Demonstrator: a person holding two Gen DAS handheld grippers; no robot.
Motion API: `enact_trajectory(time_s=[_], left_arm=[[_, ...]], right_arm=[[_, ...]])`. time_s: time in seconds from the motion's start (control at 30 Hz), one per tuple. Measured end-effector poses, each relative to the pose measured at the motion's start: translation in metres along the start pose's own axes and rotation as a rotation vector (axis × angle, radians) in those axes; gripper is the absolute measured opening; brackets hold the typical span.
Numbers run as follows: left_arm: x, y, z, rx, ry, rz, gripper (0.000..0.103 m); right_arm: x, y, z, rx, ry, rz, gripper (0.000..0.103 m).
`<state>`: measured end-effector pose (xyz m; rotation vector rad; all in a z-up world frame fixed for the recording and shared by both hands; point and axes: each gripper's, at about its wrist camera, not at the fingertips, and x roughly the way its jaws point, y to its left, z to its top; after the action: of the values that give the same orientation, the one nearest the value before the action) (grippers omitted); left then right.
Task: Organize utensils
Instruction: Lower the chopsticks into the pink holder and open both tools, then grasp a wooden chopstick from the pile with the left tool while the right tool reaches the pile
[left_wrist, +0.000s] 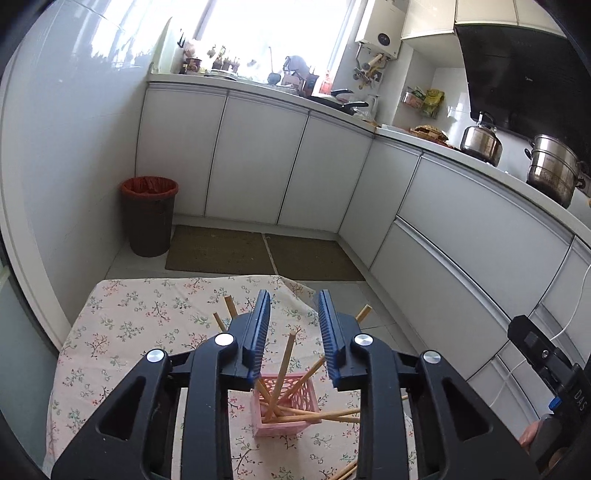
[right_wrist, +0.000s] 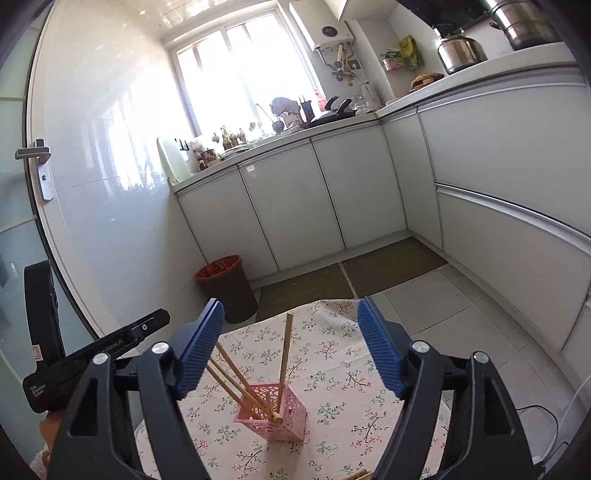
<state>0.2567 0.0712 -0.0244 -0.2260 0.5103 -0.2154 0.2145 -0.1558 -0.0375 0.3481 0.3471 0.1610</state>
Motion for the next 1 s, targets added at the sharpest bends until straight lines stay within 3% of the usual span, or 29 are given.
enact_trajectory(time_s=[0.1,0.17,0.3,0.43,0.5,0.67,0.77,0.87,1.0], left_arm=[[-0.019,0.002,0.008,-0.012,-0.048,0.006,0.035],[-0.032,0.001,0.01,-0.01,-0.078,0.018,0.053],[-0.056,-0.003,0.007,-0.013,-0.119,0.017,0.074],[-0.068,-0.011,-0.01,0.014,-0.094,0.026,0.097],[-0.07,-0.013,-0.023,0.026,-0.074,0.018,0.096],[-0.046,-0.014,-0.064,0.02,0.157,-0.024,0.096],[-0.024,-0.015,-0.09,0.036,0.293,-0.061,0.096],[0.004,-0.03,-0.121,0.154,0.459,-0.09,0.096],[0.031,-0.06,-0.163,0.298,0.547,-0.046,0.096]], right_arm=[[-0.015,-0.002,-0.002,-0.004,-0.056,-0.025,0.087],[-0.027,-0.005,-0.004,0.004,-0.101,-0.045,0.094],[-0.049,-0.009,-0.009,-0.025,-0.158,-0.096,0.096],[-0.061,-0.011,-0.025,-0.105,-0.117,-0.147,0.096],[-0.064,-0.011,-0.034,-0.113,-0.079,-0.132,0.096],[-0.067,-0.025,-0.064,-0.119,0.037,-0.16,0.096],[-0.064,-0.046,-0.084,-0.075,0.137,-0.242,0.096],[-0.057,-0.074,-0.098,0.026,0.243,-0.284,0.096],[-0.049,-0.105,-0.107,0.162,0.345,-0.284,0.096]])
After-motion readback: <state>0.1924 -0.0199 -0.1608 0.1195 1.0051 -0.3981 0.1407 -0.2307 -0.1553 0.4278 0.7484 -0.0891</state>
